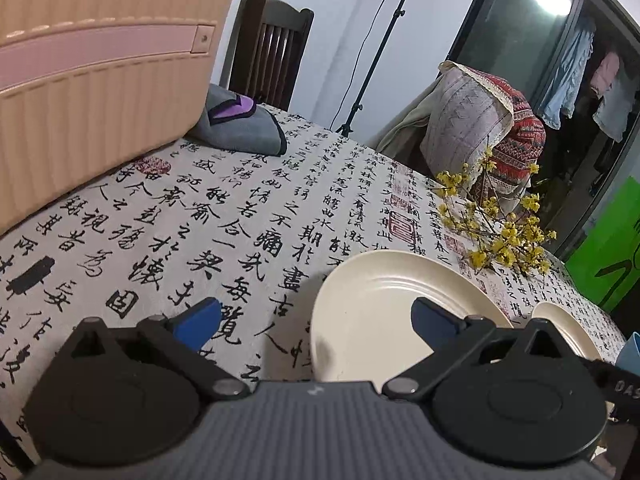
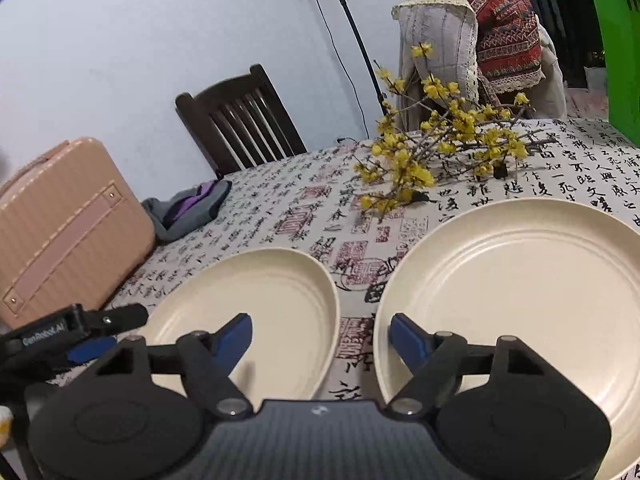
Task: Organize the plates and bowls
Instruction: 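Close both grippers side by side on the cream plate's rim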
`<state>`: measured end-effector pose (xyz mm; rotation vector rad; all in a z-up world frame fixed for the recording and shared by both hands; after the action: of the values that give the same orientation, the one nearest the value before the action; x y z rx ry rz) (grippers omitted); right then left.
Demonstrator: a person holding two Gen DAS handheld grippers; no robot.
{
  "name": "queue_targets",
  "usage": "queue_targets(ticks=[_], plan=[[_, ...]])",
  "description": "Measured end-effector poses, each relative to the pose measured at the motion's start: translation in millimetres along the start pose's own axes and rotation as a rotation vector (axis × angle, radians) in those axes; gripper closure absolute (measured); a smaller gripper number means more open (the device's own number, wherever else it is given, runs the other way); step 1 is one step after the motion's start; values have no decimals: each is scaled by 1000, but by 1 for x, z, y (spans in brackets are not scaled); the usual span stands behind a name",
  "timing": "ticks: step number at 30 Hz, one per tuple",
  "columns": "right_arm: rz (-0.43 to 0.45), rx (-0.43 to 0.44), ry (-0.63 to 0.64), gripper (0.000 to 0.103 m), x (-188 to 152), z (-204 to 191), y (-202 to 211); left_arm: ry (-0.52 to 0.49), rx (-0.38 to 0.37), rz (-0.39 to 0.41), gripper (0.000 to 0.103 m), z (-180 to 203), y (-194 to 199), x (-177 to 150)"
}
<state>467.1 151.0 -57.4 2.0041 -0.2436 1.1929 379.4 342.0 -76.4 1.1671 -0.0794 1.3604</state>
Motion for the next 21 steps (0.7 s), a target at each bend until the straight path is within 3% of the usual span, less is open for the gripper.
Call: queue_targets(ticks=[7,11,16,21], plan=[[86,34,34,43,9,-8,14,-7,15,16,0,0,3,1],[30,49,60,53,3,-15,5,-28,37,13,0,1,4,-1],[14,29,54,54,0,-13,2,-43,42,-11,0,4,3,-6],[-19,-7,72,59,-5,-12,-2,-21,69,-58,13,-1,0,-10]])
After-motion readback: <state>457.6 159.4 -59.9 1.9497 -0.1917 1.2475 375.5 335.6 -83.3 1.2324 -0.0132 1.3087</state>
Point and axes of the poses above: each gripper's, at about its wrist camera, not at the fingertips, and y roughly against the way its jaws point, z to its right, x to its top, the point moved 9 cm from there along -y, roughly the way its jaws point, and after that the axes turned 12 degrees about y, right-handed, at the moved point
